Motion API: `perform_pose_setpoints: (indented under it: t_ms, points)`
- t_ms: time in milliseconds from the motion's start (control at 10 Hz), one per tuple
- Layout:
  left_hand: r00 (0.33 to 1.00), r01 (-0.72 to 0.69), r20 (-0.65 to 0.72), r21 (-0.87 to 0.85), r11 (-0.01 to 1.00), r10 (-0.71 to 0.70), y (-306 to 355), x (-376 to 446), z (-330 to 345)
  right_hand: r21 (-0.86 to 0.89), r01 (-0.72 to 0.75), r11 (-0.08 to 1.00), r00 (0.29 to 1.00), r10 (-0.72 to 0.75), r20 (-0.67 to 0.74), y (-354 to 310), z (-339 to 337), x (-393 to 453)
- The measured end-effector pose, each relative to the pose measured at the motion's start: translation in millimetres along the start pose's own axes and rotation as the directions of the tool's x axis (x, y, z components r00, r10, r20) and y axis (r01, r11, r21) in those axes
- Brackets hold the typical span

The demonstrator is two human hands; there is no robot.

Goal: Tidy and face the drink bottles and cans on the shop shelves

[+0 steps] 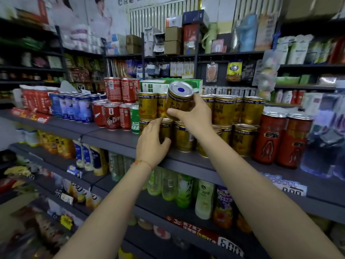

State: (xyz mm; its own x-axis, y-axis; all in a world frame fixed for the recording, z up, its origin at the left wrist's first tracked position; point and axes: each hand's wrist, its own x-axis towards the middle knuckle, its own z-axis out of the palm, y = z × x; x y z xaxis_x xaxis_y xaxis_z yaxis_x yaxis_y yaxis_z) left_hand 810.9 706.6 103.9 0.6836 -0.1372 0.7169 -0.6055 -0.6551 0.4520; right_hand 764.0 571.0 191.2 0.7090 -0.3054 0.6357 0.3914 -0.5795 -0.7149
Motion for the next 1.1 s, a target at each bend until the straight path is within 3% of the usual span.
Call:
perform_pose_setpoints:
  t_ms: [100,300,600,900,1000,1100]
  points:
    - [0.998,0.054,-0.008,-0.134,0.99,-0.055,-11.2,-1.9,-3.1,-0.117,0.012,0.993,1.0,-0.01,0.014,-2.6,29.6,9.8]
    - [0.997,0.034,0.08,-0.174,0.984,-0.02,-36.5,-1.5,0.2,-0.251,-0.014,0.968,1.0,0.011,-0.013,-0.1,61.5,19.7]
    - [0.99,0.051,0.136,-0.175,0.983,-0.027,-40.6,7.0,-6.5,-0.356,-0.043,0.934,0.998,0.024,-0.059,-3.4,68.7,20.1]
    - [0.984,0.046,0.177,-0.153,0.987,-0.018,-37.2,6.3,-11.3,-0.345,-0.045,0.937,0.997,0.024,-0.067,-7.2,67.4,8.6]
    - [0.986,-0.002,0.162,-0.182,0.983,0.032,-34.9,3.4,-22.2,-0.323,-0.038,0.946,0.995,0.007,-0.095,-14.0,58.4,2.5]
    - [0.972,-0.234,-0.085,-0.285,0.93,0.219,-23.2,-0.4,-56.3,-0.162,0.123,0.979,0.971,-0.153,-0.185,-30.3,30.0,-5.8]
